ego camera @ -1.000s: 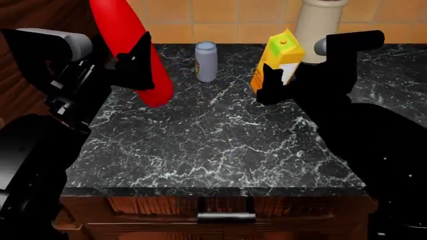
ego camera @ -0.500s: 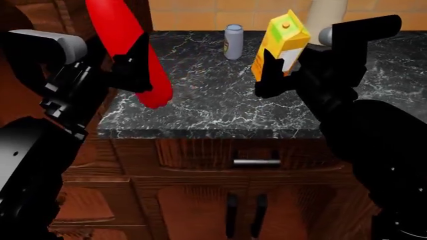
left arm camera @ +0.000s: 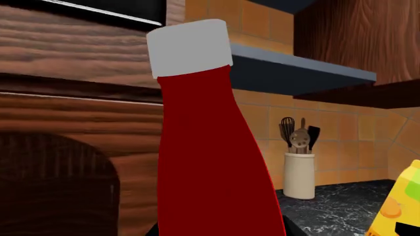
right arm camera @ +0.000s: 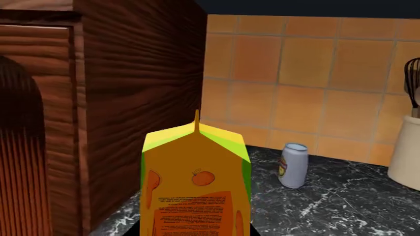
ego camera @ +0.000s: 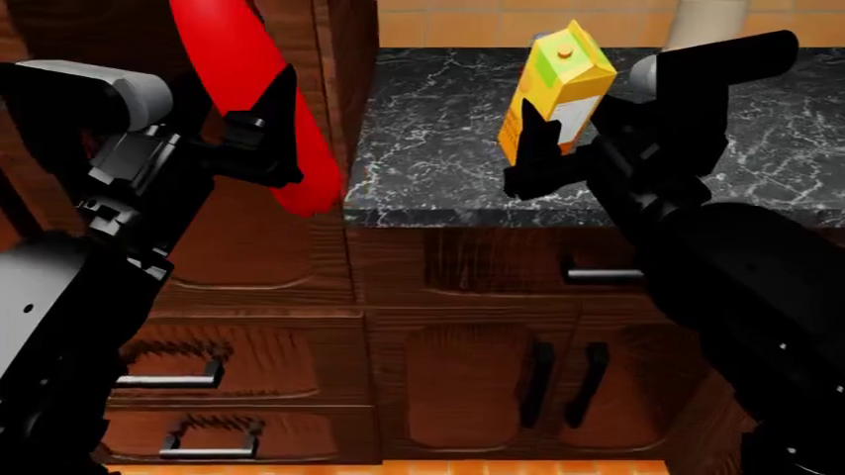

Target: Move the drinks to the dining counter.

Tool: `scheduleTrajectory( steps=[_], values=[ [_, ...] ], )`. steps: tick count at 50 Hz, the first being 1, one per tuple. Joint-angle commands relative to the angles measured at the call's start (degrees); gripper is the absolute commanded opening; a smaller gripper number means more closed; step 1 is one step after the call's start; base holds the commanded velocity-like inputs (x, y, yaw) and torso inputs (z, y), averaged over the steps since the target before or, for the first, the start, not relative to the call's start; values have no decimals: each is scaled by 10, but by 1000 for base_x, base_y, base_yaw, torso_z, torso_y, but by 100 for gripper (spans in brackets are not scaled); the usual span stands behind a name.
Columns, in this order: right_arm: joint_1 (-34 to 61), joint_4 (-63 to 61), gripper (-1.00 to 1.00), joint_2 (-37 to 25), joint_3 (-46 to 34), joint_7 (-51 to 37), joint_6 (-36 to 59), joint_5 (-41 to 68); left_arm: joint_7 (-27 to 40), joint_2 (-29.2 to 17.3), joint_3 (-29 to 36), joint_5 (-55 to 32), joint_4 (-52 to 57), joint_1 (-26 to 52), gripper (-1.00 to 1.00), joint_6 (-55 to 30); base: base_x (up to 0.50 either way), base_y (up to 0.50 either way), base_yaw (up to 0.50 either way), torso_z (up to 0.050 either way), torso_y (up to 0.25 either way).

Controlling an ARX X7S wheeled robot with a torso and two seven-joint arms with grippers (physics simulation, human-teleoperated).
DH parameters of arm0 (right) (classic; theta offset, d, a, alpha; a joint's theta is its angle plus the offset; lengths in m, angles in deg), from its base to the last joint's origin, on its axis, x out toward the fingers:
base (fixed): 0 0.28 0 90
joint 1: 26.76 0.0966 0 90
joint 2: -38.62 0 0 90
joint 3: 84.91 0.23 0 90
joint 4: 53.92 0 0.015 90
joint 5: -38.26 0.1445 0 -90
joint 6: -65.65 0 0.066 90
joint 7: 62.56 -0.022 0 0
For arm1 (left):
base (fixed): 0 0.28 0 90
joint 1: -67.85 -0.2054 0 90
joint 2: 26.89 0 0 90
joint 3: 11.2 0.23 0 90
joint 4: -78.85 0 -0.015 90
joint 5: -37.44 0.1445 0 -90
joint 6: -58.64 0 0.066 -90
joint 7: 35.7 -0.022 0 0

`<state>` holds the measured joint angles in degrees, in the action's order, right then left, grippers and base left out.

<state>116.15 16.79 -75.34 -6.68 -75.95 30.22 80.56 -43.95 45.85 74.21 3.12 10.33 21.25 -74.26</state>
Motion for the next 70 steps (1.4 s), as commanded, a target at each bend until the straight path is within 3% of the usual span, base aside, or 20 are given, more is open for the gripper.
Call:
scheduleTrajectory(
  steps=[1, 70],
  values=[
    [10, -13, -100, -4, 7, 0, 1, -15, 9, -3, -5, -18, 6, 6, -100, -2, -219, 500, 0, 0, 0],
    [2, -25, -100, -17, 2, -9, -5, -7, 20, -17, 6, -41, 15, 11, -100, 0, -53, 500, 0, 1, 2]
  ],
)
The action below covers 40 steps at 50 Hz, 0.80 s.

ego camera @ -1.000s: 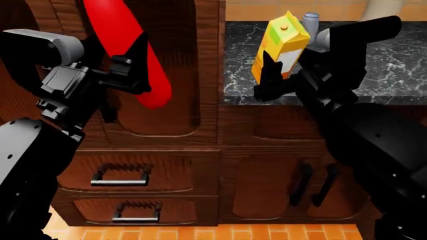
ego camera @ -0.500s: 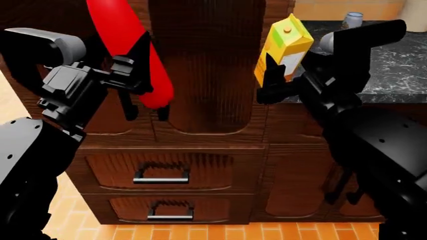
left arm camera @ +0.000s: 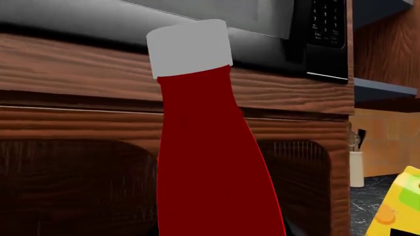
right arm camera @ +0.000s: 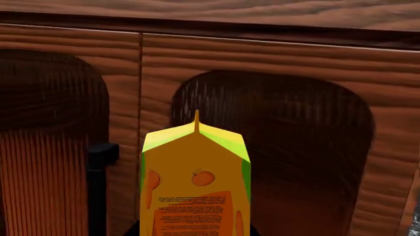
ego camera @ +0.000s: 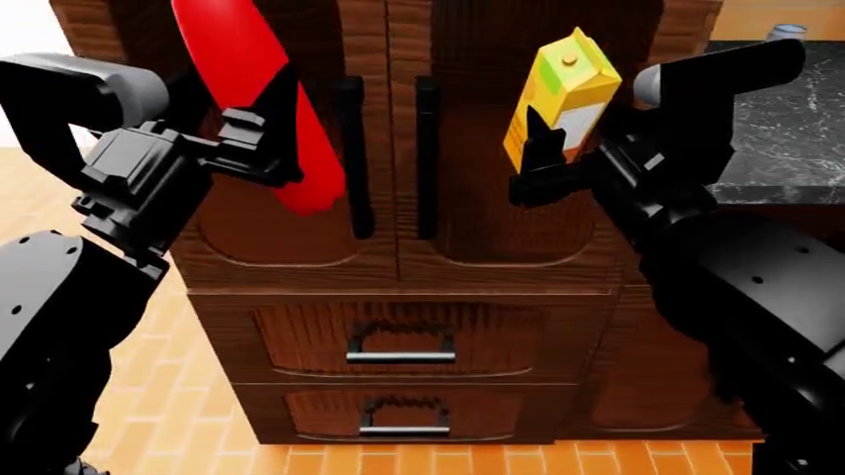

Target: Move the drinks to the dining counter.

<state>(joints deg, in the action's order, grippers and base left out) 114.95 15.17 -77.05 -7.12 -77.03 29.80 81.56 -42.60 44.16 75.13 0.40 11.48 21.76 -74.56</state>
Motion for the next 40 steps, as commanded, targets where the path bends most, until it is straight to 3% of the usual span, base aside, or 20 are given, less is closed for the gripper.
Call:
scheduleTrajectory(
  steps=[1, 40],
  values=[
    [14, -10, -100, 0, 6, 2, 0, -16, 6, -1, -3, -14, 2, 6, -100, 4, 0, 500, 0, 10, 0],
    [11, -17, -100, -7, 7, -7, 3, -6, 14, -9, -1, -25, 7, 2, -100, 7, -1, 500, 0, 1, 2]
  ],
)
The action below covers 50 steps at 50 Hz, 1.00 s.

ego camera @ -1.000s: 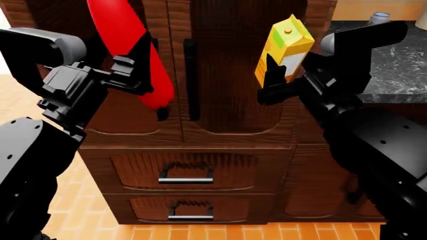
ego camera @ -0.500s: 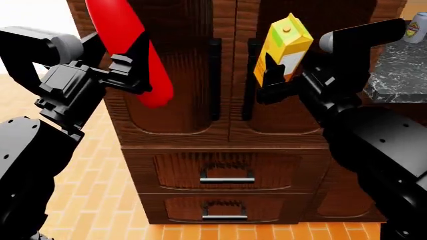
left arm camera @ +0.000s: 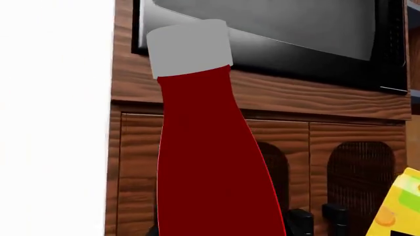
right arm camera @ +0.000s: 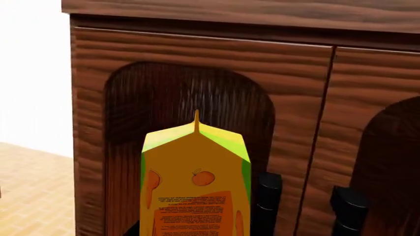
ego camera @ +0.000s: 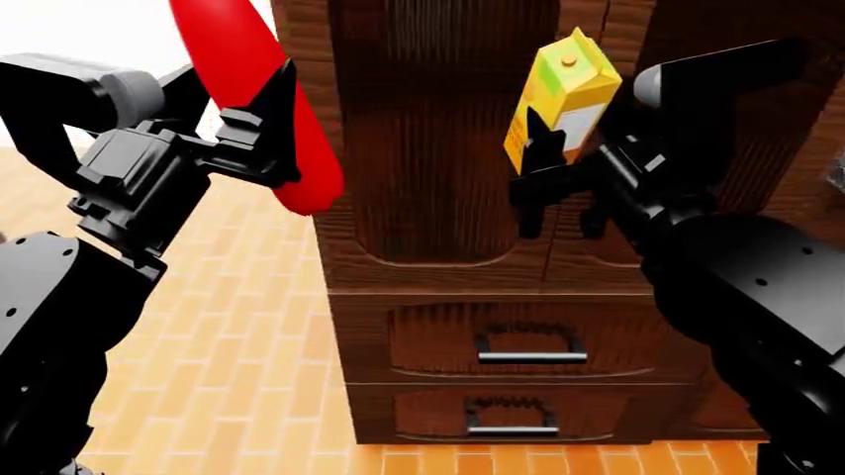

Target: Move the drinks to the dining counter.

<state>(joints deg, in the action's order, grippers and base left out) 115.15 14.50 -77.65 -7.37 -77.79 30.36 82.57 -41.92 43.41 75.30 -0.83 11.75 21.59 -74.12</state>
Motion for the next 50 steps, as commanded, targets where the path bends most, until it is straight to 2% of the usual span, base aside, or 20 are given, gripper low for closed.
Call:
scheduleTrajectory(
  steps=[1, 50],
  values=[
    [9, -10, -100, -1, 10, 1, -2, -16, 7, -1, -4, -14, 3, 4, -100, 3, -1, 500, 0, 0, 10],
    [14, -9, -100, -5, 7, -4, -3, -8, 16, -12, -1, -26, 6, 3, -100, 5, -23, 500, 0, 1, 2]
  ],
)
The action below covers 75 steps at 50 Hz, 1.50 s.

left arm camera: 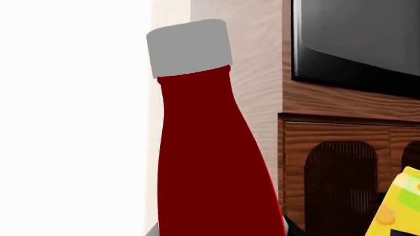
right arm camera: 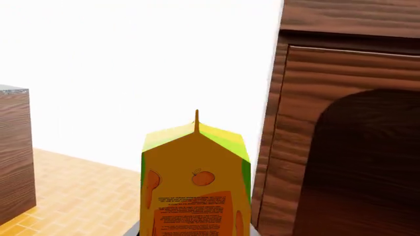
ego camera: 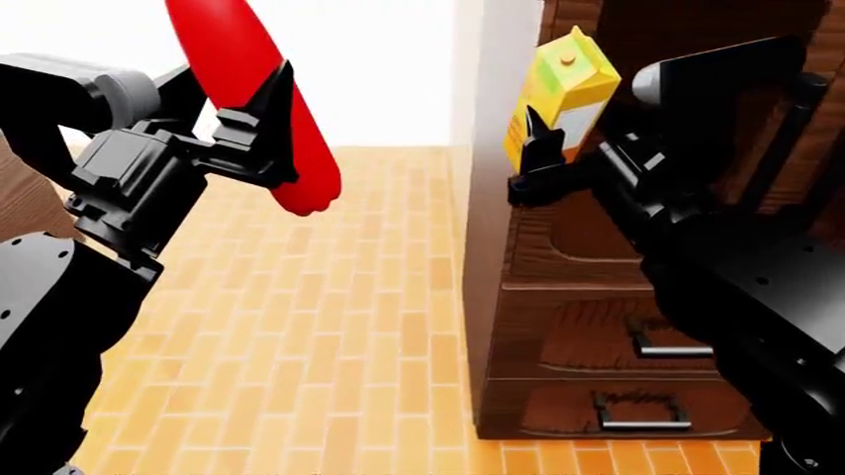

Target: Move the drinks to the dining counter.

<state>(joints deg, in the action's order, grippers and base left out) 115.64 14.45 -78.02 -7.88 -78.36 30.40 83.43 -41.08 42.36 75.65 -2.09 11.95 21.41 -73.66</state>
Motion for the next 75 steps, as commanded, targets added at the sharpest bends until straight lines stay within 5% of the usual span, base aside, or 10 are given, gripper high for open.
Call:
scheduleTrajectory(
  steps=[1, 75],
  values=[
    [8, -8, -100, -1, 10, 2, -4, -17, 8, -2, -4, -14, 5, 5, -100, 1, -75, 500, 0, 0, 10],
    [25, 3, -100, -2, -10, 1, -6, -13, 20, -16, -1, -30, 6, 6, -100, 7, -76, 500, 0, 1, 2]
  ],
)
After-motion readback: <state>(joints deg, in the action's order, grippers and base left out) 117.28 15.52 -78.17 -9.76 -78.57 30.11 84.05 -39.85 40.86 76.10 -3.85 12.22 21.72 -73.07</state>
